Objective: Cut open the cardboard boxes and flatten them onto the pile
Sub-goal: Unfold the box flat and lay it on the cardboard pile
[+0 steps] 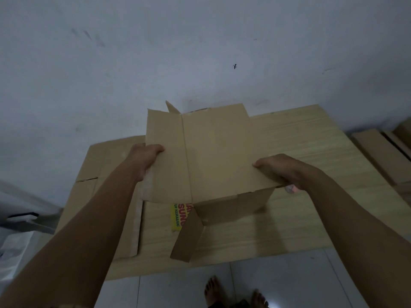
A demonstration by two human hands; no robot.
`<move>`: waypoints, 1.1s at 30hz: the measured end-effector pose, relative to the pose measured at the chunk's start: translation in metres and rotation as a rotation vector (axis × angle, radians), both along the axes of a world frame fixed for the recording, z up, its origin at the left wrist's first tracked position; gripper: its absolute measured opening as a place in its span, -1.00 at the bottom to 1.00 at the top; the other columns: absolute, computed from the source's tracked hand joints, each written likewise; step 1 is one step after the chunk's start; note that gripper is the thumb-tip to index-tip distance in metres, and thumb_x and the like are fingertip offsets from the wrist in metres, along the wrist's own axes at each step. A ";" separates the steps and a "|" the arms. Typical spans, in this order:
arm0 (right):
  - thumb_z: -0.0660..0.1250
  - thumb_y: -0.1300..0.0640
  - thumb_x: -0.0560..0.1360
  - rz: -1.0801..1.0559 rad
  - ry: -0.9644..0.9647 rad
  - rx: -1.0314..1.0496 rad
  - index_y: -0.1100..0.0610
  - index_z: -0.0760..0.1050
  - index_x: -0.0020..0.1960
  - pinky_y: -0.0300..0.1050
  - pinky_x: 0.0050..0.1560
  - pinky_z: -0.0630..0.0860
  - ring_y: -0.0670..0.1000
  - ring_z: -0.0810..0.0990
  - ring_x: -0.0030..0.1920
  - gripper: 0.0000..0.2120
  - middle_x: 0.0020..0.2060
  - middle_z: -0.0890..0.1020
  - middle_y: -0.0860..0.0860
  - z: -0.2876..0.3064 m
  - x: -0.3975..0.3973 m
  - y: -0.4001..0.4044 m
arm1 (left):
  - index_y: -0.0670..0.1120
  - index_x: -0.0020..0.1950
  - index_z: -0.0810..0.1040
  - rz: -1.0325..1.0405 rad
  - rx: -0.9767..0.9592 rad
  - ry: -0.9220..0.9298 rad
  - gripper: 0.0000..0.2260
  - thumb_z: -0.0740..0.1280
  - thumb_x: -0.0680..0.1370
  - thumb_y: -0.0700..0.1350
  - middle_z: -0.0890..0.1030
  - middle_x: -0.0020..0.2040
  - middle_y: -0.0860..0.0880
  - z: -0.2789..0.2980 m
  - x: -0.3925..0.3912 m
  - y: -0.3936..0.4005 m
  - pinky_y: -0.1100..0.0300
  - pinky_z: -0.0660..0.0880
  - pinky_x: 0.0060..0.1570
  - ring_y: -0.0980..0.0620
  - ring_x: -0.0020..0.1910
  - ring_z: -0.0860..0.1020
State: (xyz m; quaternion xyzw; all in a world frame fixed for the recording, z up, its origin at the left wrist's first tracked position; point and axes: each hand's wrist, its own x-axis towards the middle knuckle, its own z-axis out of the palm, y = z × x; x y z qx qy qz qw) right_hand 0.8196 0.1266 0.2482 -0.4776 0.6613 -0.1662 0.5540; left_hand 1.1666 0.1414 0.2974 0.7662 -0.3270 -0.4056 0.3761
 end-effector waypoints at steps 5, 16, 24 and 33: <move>0.60 -0.17 0.32 -0.078 -0.046 -0.161 0.07 0.59 0.20 0.02 0.08 0.63 0.05 0.69 0.01 -0.44 0.05 0.70 -0.03 0.001 0.009 -0.003 | -0.22 0.04 0.62 -0.085 0.220 0.098 -0.82 0.43 0.48 -0.19 0.68 -0.05 -0.18 0.000 0.005 0.011 -0.01 0.61 -0.04 -0.14 -0.16 0.64; 0.68 0.02 0.25 -0.155 -0.006 -0.204 0.08 0.53 0.21 -0.02 0.11 0.60 0.06 0.66 0.03 -0.39 0.08 0.66 0.00 0.000 0.013 -0.012 | -0.20 0.18 0.66 -0.165 0.373 0.391 -0.66 0.44 0.55 0.02 0.71 -0.05 -0.15 -0.026 0.003 0.033 0.09 0.66 -0.18 -0.07 -0.18 0.69; 0.58 -0.11 0.19 -0.287 0.010 -0.607 -0.06 0.53 0.24 0.01 0.14 0.62 -0.04 0.67 0.02 -0.37 0.06 0.68 -0.12 0.018 0.036 -0.035 | -0.10 0.09 0.68 0.000 -0.132 0.080 -0.70 0.58 0.43 -0.02 0.73 -0.02 -0.10 -0.013 -0.004 -0.009 0.04 0.65 -0.09 -0.07 -0.07 0.71; 0.60 0.00 0.25 -0.352 -0.073 -0.643 -0.06 0.56 0.26 -0.03 0.13 0.63 -0.11 0.68 -0.01 -0.41 0.04 0.69 -0.15 0.018 0.048 -0.042 | -0.10 0.08 0.69 -0.017 -0.161 0.000 -0.68 0.60 0.40 0.00 0.73 -0.05 -0.07 -0.004 0.007 -0.028 -0.05 0.66 0.01 -0.06 -0.07 0.71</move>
